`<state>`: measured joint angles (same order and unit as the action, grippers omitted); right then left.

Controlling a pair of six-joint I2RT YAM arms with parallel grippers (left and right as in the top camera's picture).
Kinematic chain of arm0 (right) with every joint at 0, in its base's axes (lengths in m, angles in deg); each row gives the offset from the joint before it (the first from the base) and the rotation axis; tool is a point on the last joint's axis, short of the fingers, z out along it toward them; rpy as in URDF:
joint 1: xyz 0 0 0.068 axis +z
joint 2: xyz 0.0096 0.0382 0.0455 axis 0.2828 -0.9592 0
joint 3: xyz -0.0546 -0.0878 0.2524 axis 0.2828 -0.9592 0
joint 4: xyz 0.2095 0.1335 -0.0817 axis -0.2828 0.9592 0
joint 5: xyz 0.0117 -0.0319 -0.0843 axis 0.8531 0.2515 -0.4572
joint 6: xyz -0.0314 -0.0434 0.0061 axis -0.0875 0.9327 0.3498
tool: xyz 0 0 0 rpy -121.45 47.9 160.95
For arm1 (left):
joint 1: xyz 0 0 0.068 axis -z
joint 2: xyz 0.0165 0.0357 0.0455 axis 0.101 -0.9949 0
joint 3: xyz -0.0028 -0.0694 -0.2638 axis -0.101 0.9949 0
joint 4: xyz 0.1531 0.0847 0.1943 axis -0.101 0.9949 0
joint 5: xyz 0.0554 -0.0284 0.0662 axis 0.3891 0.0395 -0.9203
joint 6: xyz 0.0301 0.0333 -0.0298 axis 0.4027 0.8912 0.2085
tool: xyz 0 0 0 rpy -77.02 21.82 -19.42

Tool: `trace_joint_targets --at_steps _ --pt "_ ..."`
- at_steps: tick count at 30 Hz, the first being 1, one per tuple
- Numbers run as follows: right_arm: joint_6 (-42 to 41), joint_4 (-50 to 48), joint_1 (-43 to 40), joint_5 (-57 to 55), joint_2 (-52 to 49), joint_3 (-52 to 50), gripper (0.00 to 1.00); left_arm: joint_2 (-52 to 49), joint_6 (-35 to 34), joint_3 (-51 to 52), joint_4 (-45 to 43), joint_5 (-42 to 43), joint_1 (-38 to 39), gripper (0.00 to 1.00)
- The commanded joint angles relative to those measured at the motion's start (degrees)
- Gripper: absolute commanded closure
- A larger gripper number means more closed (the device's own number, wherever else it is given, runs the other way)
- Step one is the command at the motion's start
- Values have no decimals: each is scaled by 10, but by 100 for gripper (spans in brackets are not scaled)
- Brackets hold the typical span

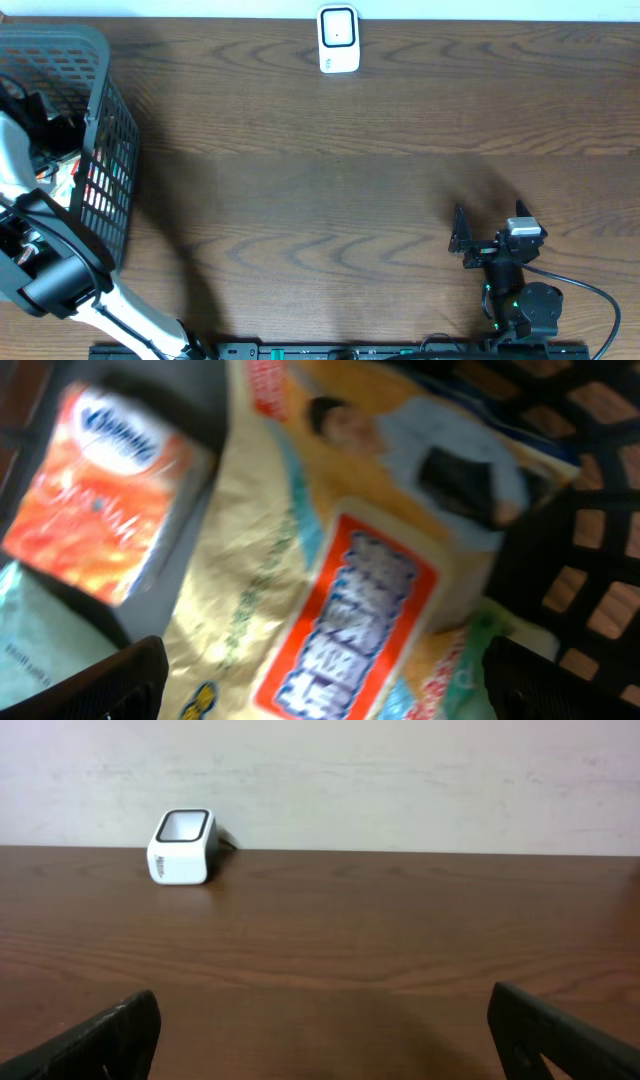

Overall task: Scan the item barcode
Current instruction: 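Lower the left gripper onto the yellow wet-wipe pack and grasp it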

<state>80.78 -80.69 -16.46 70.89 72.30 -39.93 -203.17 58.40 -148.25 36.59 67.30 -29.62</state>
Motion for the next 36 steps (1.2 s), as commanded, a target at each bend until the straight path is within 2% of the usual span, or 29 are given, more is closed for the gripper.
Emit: trace_joint_targets --at_steps 1,11,17,18,22,25,26,28,29,36 --pt "5 2 5 0 3 0 1 -10 28 2 -4 -37 23 1" --pt "5 2 5 0 3 0 1 -63 28 2 -16 -86 42 1" --pt "5 2 5 0 3 0 1 -107 -8 2 -43 -162 42 9" --pt "5 2 5 0 3 0 1 -111 -17 2 -46 -167 42 12" --pt "5 2 5 0 3 0 1 -114 -29 2 -50 -166 42 41" --pt "5 2 5 0 3 0 1 -114 -38 2 -51 -166 42 56" --pt "5 2 5 0 3 0 1 -114 -41 2 -51 -166 42 64" --pt "5 2 5 0 3 0 1 -112 -55 2 -51 -166 42 90" --pt "5 2 5 0 3 0 1 -111 -63 0 -49 -166 42 93" --pt "5 2 5 0 3 0 1 -54 -123 -8 -41 -166 42 93"
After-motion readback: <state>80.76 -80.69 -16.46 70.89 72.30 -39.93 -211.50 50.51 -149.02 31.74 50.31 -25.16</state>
